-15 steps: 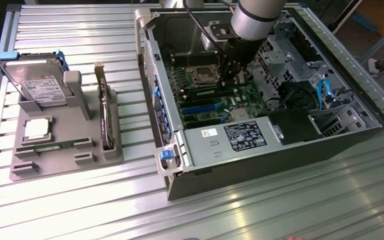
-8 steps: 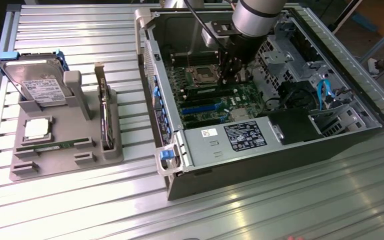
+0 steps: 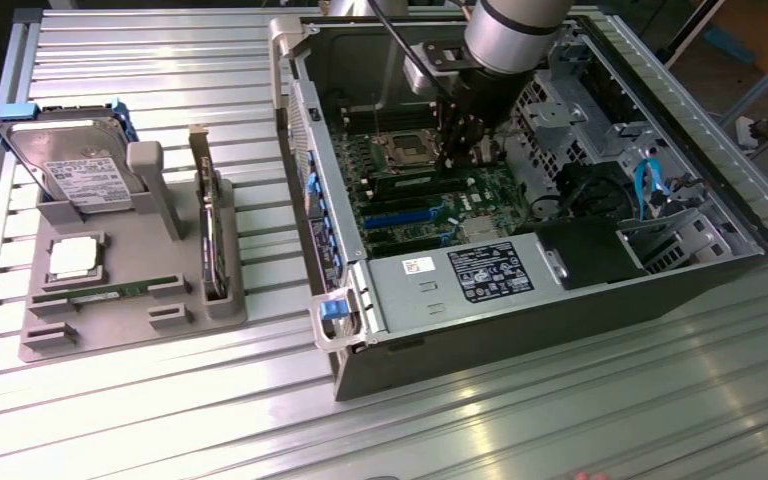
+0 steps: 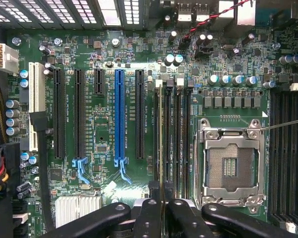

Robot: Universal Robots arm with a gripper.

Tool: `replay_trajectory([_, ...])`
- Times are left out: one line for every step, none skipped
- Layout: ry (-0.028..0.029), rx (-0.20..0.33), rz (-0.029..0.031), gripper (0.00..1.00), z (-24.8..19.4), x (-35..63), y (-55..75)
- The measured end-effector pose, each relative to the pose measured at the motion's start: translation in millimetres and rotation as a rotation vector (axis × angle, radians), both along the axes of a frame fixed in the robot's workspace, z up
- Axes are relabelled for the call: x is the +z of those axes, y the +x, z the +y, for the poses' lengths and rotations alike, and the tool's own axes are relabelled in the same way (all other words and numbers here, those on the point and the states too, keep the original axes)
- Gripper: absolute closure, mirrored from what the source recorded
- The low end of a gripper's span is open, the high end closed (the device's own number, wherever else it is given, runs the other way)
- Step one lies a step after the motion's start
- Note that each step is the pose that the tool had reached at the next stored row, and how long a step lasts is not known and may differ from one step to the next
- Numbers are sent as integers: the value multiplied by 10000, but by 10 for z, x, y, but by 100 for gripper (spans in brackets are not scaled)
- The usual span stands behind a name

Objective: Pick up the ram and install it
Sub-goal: 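Insert the ram into the slot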

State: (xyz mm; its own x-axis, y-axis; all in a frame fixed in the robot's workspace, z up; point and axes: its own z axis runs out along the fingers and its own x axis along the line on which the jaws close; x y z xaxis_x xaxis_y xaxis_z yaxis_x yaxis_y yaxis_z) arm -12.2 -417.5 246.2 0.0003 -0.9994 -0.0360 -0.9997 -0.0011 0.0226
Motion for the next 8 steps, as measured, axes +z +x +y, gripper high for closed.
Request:
replay_trajectory([2,0,62,88,0,-1,17])
replay_trajectory([1,0,97,88,0,-1,26])
replay_trajectory([1,0,122,88,0,-1,34])
replay_trajectory([2,0,129,88,0,-1,36])
replay_trajectory([2,0,130,88,0,-1,36])
replay_trajectory([3,0,130,88,0,-1,36])
replay_trajectory([2,0,130,88,0,-1,36])
replay_trajectory([2,0,130,88,0,-1,36])
